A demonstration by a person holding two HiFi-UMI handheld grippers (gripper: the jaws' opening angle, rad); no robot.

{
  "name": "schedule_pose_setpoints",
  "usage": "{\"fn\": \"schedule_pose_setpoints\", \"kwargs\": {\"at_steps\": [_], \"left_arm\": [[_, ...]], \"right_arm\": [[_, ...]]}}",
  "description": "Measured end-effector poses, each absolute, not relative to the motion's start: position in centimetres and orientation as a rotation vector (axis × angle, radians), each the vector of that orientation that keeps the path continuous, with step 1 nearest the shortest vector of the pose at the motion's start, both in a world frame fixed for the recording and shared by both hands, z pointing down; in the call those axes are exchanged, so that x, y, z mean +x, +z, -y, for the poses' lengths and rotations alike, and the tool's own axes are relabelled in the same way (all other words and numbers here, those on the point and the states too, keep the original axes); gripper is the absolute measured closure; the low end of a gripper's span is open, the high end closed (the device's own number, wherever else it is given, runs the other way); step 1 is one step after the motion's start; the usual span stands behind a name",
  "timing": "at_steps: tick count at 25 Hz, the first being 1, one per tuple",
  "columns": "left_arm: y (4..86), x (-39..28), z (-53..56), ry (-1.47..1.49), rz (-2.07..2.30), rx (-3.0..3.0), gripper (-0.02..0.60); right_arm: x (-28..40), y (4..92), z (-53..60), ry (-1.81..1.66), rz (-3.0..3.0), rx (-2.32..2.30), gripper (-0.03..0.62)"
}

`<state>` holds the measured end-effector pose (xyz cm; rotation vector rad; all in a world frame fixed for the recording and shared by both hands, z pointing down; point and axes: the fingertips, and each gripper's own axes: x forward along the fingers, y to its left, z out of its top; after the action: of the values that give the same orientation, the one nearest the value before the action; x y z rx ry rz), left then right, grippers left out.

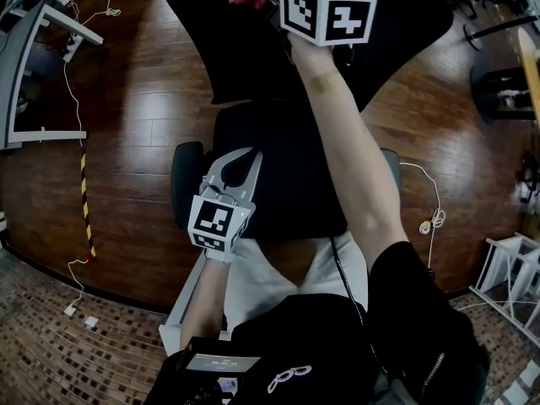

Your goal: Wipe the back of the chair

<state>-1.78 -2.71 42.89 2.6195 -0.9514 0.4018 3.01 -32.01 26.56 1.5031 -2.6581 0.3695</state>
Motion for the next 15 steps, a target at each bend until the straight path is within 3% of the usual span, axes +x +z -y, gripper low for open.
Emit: {"fn": "schedule_pose_setpoints", "kwargs": {"at_steps": [15], "left_arm": [[43.7, 3.2, 1.8, 0.462, 0.829, 2.657, 0.589]], "right_arm": [[23.7, 26.3, 27.7, 0.426, 2.480, 1.912, 0.551]]}}
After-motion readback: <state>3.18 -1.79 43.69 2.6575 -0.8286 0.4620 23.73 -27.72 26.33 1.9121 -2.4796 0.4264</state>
